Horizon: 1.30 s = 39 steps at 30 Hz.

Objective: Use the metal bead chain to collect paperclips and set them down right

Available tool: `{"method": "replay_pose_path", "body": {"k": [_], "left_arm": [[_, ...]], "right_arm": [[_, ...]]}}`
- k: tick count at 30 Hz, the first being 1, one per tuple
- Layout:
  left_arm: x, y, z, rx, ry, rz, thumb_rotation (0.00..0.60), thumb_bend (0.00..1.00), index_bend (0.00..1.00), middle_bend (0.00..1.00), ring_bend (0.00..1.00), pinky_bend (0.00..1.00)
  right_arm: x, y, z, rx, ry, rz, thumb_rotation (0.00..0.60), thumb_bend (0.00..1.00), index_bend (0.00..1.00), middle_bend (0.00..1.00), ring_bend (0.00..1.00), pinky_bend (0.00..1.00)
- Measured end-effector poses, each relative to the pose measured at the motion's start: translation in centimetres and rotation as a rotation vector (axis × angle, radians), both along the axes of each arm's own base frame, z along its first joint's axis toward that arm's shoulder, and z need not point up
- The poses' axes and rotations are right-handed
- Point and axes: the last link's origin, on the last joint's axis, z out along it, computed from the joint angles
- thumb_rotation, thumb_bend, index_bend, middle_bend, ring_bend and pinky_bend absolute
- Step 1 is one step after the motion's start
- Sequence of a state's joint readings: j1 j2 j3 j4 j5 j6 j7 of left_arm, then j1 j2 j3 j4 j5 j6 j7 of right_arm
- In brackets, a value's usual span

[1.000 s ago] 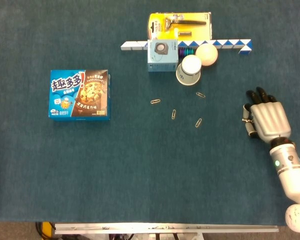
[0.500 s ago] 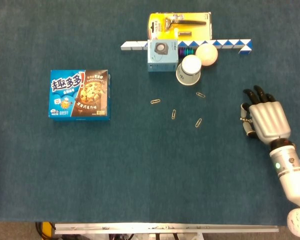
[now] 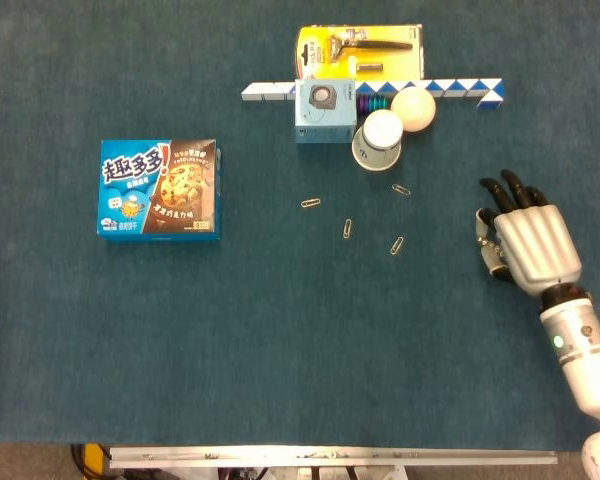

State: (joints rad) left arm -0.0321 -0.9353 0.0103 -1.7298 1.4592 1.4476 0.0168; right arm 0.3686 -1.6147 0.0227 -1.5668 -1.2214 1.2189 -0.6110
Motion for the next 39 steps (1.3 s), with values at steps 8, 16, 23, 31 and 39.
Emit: {"method": "replay_pose_path", "body": {"k": [8,16,23,31,39], "left_arm": [[-0.3,-0.1,0.5,0.022,-0.004,0.011,0.600,0.25,0.43,0.29,0.17,0.30],[-0.4,-0.1,0.7,0.028,-0.011,0.017,0.600,0.25,0.43,0.29,0.17,0.30],[-0.4,0.0,1.2,0.047,-0.028,0.021,0.600,0.25,0.43,0.29,0.17,0.30],[-0.8,0.0,2.4,0.090,-0.037,0.034,0.600,0.25,0.44,0.29,0.17,0.30],[-1.2,-0.6,2.7,0.111,-0.031,0.049,0.600,0.25,0.43,0.29,0.17,0.30]], "right_arm": [[0.5,0.4,0.7,-0.006,-0.015,0.021,0.600,0.37,0.55,0.15,0.06,0.22],[1.0,0.5,1.0,-0.010,-0.015,0.048,0.600,0.37,0.55,0.15,0.06,0.22],[2.0,0.6,1.2,-0.010,0.000,0.088,0.600,0.37,0.55,0.15,0.06,0.22],[3.1,0.6,1.7,-0.021,-0.001,0.122,0.600,0.37,0.55,0.15,0.06,0.22],[3.9,0.2,2.1,-0.020,-0.012,0.145,0.600,0.37,0.55,0.15,0.06,0.22]]}}
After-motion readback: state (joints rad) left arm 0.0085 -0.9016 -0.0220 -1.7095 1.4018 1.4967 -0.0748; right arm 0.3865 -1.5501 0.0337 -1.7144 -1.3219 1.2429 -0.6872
